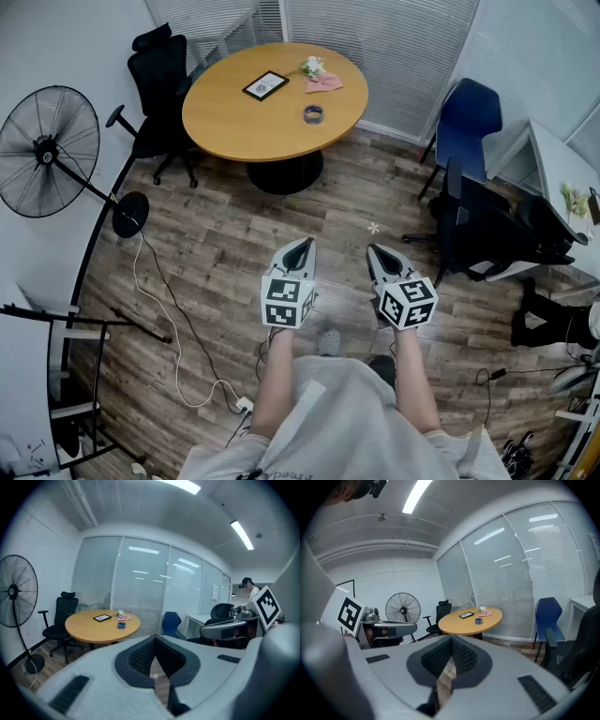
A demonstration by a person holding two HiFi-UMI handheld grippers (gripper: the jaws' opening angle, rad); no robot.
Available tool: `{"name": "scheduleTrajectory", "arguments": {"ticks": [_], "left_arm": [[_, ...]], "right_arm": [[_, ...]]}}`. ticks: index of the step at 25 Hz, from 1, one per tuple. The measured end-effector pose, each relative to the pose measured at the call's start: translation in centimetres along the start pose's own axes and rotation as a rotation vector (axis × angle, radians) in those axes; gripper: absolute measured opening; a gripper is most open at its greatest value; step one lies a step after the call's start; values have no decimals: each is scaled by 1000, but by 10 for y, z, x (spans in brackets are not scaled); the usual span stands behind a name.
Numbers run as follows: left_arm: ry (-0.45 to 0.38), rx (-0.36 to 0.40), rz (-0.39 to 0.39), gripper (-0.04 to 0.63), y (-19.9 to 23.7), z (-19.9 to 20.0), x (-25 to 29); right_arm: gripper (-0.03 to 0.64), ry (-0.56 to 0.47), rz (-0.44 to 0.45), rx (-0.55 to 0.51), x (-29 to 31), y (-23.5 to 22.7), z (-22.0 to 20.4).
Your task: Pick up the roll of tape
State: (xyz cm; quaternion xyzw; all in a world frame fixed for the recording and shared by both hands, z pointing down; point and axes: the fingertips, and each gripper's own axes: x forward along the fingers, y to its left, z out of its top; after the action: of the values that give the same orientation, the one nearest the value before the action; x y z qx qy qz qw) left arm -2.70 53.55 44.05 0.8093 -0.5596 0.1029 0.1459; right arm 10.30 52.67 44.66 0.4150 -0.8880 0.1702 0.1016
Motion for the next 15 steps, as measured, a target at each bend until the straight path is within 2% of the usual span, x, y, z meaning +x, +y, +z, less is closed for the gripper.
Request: {"name": "scheduleTrajectory", "arguments": {"ticks": [6, 13, 15], "left_arm": [[-14, 25, 15, 8, 23, 6, -5], [-36, 37, 36, 8, 28, 8, 3], [-38, 38, 47, 9, 33, 7, 6]], "right_arm": [[-5, 0, -21, 15, 13, 11, -5], [-2, 36, -28, 20, 17, -5, -12], [63, 42, -23, 15, 22, -8, -12]]}}
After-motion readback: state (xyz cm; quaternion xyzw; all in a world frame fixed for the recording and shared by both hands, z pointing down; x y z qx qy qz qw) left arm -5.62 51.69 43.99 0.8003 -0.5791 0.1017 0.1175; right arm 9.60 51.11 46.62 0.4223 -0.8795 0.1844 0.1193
